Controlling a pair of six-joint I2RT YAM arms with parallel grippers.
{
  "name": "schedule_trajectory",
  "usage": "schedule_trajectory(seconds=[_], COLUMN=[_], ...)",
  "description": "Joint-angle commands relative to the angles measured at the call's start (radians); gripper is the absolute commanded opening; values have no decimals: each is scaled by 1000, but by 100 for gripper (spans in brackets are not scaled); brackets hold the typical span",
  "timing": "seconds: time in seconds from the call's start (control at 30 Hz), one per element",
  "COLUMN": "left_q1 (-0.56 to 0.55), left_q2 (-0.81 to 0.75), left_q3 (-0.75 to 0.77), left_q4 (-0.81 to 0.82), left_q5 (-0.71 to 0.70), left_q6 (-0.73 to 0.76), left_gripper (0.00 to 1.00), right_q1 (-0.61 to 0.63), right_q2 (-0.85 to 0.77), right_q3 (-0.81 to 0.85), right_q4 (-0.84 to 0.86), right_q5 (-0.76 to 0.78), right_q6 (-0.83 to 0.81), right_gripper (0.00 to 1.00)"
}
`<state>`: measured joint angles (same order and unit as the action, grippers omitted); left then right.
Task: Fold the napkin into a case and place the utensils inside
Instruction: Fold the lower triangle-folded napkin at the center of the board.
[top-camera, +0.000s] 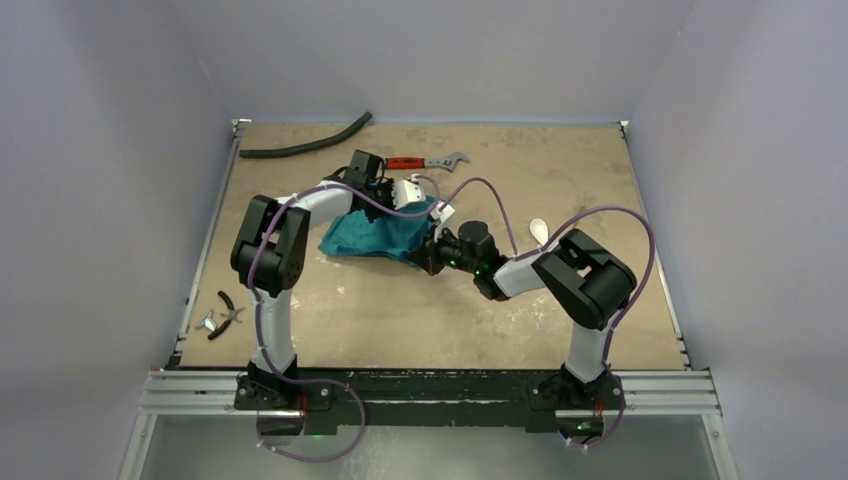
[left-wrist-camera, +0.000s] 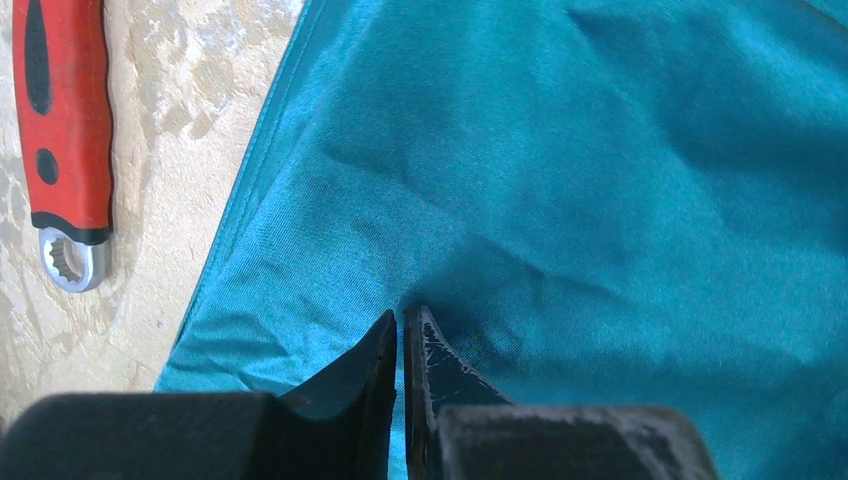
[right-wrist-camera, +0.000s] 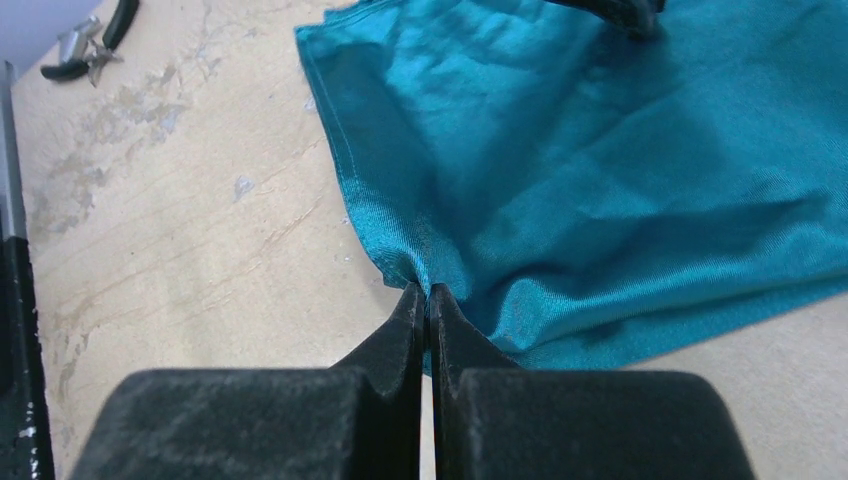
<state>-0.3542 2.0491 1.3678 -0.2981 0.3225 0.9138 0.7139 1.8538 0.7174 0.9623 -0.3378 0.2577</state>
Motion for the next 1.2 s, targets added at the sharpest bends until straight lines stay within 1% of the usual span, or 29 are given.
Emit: schedule_trajectory(seconds=[0.0,0.17,0.37,0.57,0.7,0.9,1.17], left_q1=[3,3,3,3,3,3,3], left_q2=[59,74,84,95,99,101,112], left_q3=[-33,-12,-7,9,14,21,27], left_q4=[-220,-264,-274,-287,-298,-312,-329], left_q5=[-25,-17,-13,-11,-9,4,7], left_q6=[21,31,44,45,48,48,50], left_gripper=[6,5,5,3,3,2,1], right_q1=[-41,-72,-105,-159,-169,-168,-175], right_q2=[-7,34,73,102,119,154,157], right_q3=[-43,-52,-37,-71,-99,-103,-54], right_q4=[159,238,280,391,463,488,443], right_q5=[-40,-67,-95,-81,-55,-30,53], right_q6=[117,195,262,390,442,497,586], right_gripper=[0,0,0,0,0,0,0])
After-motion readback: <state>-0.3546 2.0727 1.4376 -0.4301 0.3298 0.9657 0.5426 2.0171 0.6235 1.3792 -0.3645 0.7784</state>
